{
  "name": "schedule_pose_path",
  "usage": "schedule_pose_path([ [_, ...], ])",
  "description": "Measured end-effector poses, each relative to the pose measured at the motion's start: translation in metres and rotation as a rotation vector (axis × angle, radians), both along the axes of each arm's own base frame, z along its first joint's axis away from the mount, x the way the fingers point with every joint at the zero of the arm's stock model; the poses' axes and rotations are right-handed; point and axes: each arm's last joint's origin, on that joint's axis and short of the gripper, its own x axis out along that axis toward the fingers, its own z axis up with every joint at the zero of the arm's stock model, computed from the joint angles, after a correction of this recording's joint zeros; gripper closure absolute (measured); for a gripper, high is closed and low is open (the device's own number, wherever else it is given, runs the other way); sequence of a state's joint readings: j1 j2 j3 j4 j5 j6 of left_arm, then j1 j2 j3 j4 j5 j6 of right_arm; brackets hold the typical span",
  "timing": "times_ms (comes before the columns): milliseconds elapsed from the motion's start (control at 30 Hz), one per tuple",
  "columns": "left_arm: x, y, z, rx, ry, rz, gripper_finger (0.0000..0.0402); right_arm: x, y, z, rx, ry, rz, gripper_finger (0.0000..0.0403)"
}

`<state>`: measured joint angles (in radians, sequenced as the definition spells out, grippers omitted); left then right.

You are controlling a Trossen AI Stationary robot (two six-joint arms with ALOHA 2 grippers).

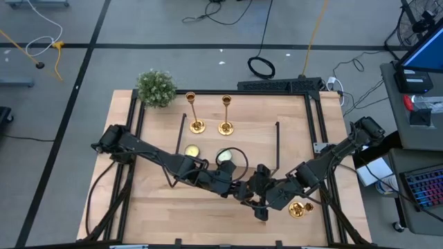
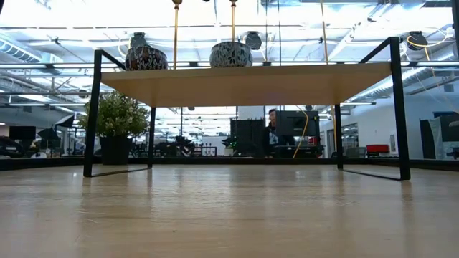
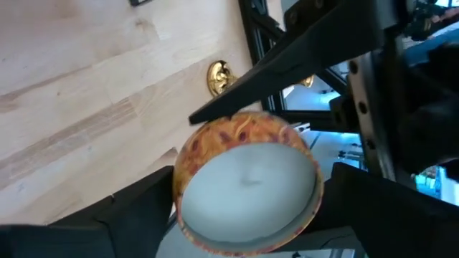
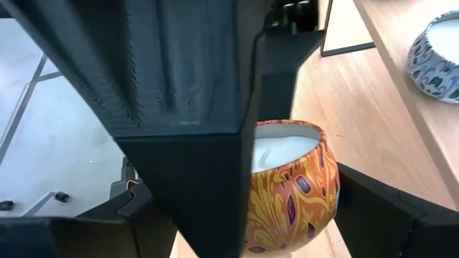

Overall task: Pick & Place candle stick holders
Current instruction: Put the yellow scented candle on the shelf

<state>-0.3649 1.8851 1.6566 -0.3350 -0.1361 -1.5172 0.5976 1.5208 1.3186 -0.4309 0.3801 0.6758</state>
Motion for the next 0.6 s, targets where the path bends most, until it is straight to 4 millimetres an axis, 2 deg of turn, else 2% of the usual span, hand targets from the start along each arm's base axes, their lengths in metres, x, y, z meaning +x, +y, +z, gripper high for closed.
schedule_pose_path([
  [100,0.000,-0.001,0.001,0.007,-0.010,0.000,0.0010,0.000,0.000,0.000,0.002,0.002,0.003,0.0106],
  [433,-0.002,-0.002,0.005,0.011,-0.023,-0.049,0.0006,0.000,0.000,0.000,0.011,0.004,0.007,0.0107],
  [600,-0.010,0.000,0.015,0.040,-0.029,-0.043,0.0005,0.000,0.001,0.001,0.027,0.006,0.001,0.0106],
])
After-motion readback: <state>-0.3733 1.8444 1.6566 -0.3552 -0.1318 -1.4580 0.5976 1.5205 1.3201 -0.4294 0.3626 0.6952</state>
